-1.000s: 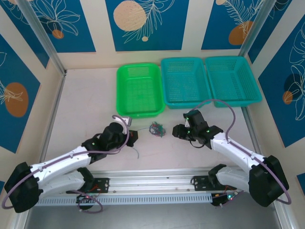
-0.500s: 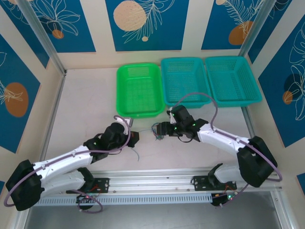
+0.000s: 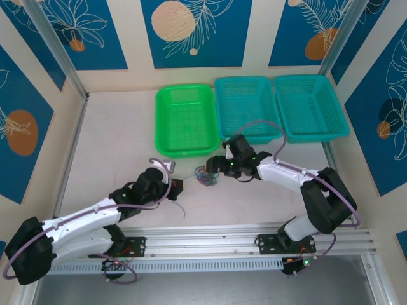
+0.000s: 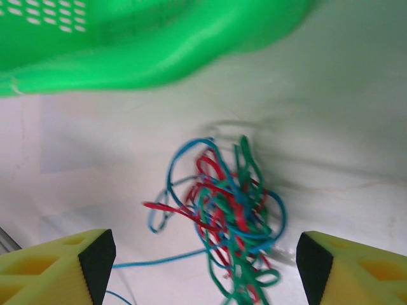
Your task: Untangle the cables
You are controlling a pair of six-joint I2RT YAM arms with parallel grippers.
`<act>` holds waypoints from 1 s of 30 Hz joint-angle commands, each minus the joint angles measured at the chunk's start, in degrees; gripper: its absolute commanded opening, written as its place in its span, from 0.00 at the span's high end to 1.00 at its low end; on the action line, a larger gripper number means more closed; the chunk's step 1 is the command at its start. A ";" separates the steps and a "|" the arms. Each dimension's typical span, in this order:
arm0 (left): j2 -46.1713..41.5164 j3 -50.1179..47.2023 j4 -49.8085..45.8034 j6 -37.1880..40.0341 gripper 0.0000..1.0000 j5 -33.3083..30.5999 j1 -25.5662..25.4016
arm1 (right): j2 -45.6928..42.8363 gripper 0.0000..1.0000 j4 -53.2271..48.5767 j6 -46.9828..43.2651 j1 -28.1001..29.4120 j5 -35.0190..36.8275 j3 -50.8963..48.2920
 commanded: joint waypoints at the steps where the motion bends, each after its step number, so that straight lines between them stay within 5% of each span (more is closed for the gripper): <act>1: 0.85 -0.55 2.14 -0.72 1.00 1.04 0.53 | 5.02 0.23 -3.49 1.13 1.76 1.84 4.81; 9: -2.22 -2.19 1.26 -0.82 1.00 -0.39 0.52 | 13.90 0.26 -9.45 -1.01 4.66 11.31 10.61; 21: -8.27 -3.42 -3.32 -0.33 1.00 -5.05 0.63 | 11.93 0.99 -8.37 1.06 4.53 13.10 7.09; 30: -13.96 -2.96 -10.24 0.72 1.00 -8.62 2.85 | -2.48 1.00 -5.08 6.22 -0.68 18.91 -5.90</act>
